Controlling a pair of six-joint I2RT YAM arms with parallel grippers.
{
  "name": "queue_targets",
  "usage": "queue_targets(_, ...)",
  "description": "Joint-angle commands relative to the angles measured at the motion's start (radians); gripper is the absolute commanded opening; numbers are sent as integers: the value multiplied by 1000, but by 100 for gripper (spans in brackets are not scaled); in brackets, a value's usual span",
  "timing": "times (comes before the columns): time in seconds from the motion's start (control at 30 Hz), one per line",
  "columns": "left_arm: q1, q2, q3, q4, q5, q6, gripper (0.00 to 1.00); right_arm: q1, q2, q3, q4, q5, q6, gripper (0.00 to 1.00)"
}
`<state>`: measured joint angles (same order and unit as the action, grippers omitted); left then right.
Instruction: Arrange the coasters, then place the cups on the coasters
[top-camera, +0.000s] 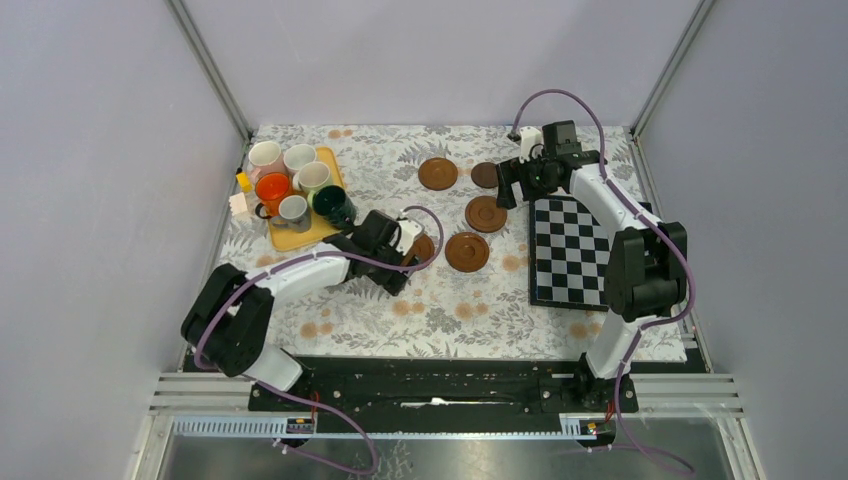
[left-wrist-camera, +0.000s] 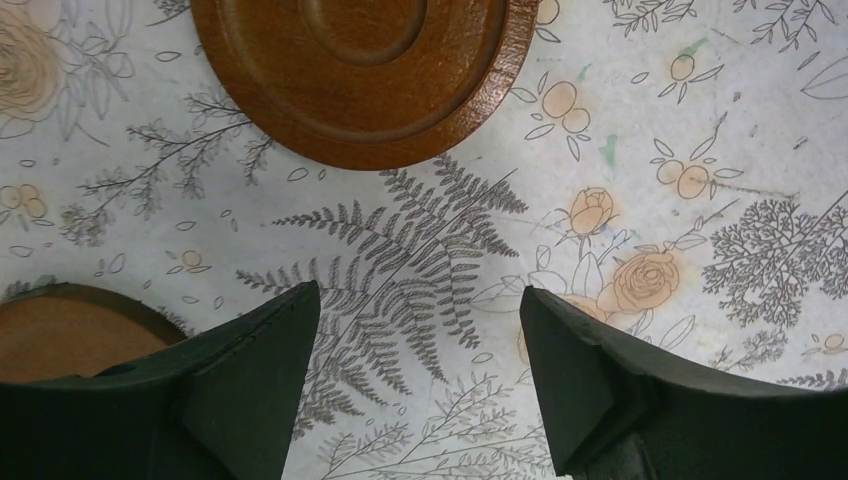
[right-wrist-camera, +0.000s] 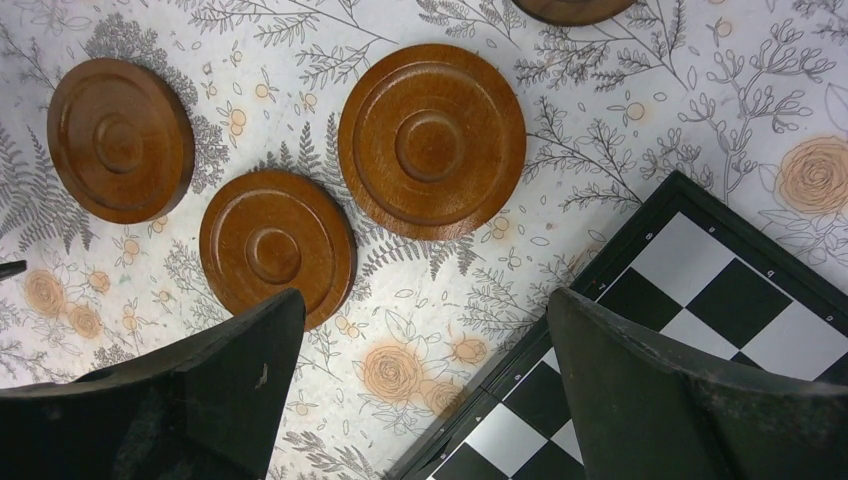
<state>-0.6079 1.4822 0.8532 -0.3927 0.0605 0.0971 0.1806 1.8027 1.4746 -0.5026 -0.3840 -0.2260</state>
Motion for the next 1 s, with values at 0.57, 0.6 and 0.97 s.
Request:
queue_targets(0.57,-41,188,69,241,-130,-369,72,-19,-78,7,38,35,-4,99)
queue_targets(0.6,-40,201,74,247,-131,-390,72,-21,-78,6,39,37,-4,99)
queue_targets(0.97,-33,365,173,183,-329,-644,76,-36,-72,4,43,30,-6,99)
